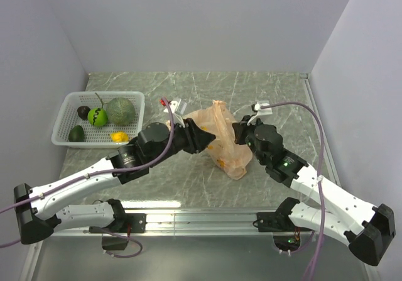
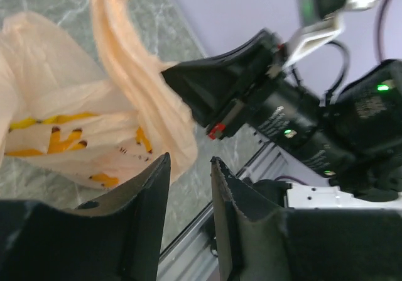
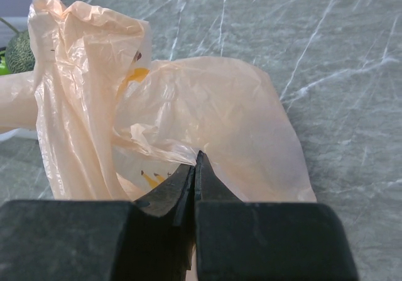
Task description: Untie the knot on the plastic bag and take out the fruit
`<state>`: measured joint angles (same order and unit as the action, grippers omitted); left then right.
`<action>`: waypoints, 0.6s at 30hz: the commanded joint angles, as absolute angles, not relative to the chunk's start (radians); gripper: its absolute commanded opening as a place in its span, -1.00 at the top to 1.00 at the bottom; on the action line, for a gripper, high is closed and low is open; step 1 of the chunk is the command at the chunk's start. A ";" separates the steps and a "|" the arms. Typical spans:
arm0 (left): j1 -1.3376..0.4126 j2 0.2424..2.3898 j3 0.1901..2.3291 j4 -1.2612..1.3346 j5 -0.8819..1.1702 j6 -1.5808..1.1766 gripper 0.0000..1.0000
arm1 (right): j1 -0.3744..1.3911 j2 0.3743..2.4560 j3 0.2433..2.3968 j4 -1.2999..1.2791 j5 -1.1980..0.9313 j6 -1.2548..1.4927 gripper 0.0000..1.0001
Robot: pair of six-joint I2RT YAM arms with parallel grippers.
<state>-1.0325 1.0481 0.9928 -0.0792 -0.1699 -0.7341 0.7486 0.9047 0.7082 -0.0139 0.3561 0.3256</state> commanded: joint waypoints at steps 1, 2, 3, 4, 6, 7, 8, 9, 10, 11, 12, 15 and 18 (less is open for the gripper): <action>-1.040 1.095 0.994 -0.136 -0.231 -0.751 0.23 | 0.755 0.881 0.701 0.025 0.391 0.308 1.00; -1.040 1.106 0.999 -0.158 -0.262 -0.759 0.23 | 0.755 0.879 0.698 0.035 0.381 0.307 1.00; -1.039 1.115 0.993 -0.155 -0.323 -0.779 0.23 | 0.756 0.877 0.696 0.040 0.374 0.311 1.00; -1.037 1.123 0.989 -0.146 -0.349 -0.796 0.21 | 0.756 0.879 0.693 0.041 0.371 0.313 1.00; -1.013 1.146 0.971 -0.108 -0.392 -0.852 0.13 | 0.755 0.879 0.690 0.040 0.362 0.321 1.00; -0.991 1.173 0.971 -0.107 -0.388 -0.880 0.06 | 0.756 0.879 0.689 0.040 0.359 0.324 1.00; -0.942 1.190 0.973 -0.106 -0.374 -0.905 0.04 | 0.756 0.877 0.687 0.040 0.357 0.325 1.00; -0.916 1.206 0.973 -0.104 -0.338 -0.955 0.02 | 0.758 0.868 0.684 0.041 0.354 0.328 1.00; -0.891 1.232 0.973 -0.092 -0.309 -0.977 -0.01 | 0.761 0.865 0.680 0.043 0.354 0.330 1.00; -0.859 1.242 0.962 -0.074 -0.286 -0.997 -0.03 | 0.762 0.859 0.678 0.043 0.356 0.330 1.00; -0.848 1.253 0.957 -0.046 -0.263 -1.005 -0.05 | 0.761 0.853 0.675 0.044 0.354 0.331 1.00; -0.838 1.298 0.963 -0.025 -0.245 -1.019 -0.13 | 0.762 0.842 0.666 0.043 0.357 0.334 1.00; -0.833 1.341 0.966 -0.012 -0.221 -1.031 -0.15 | 0.765 0.839 0.657 0.048 0.353 0.344 1.00</action>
<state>-0.8333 1.3228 0.9630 -0.0788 -0.2661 -0.9867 0.7563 0.8608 0.6689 0.0074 0.3489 0.3256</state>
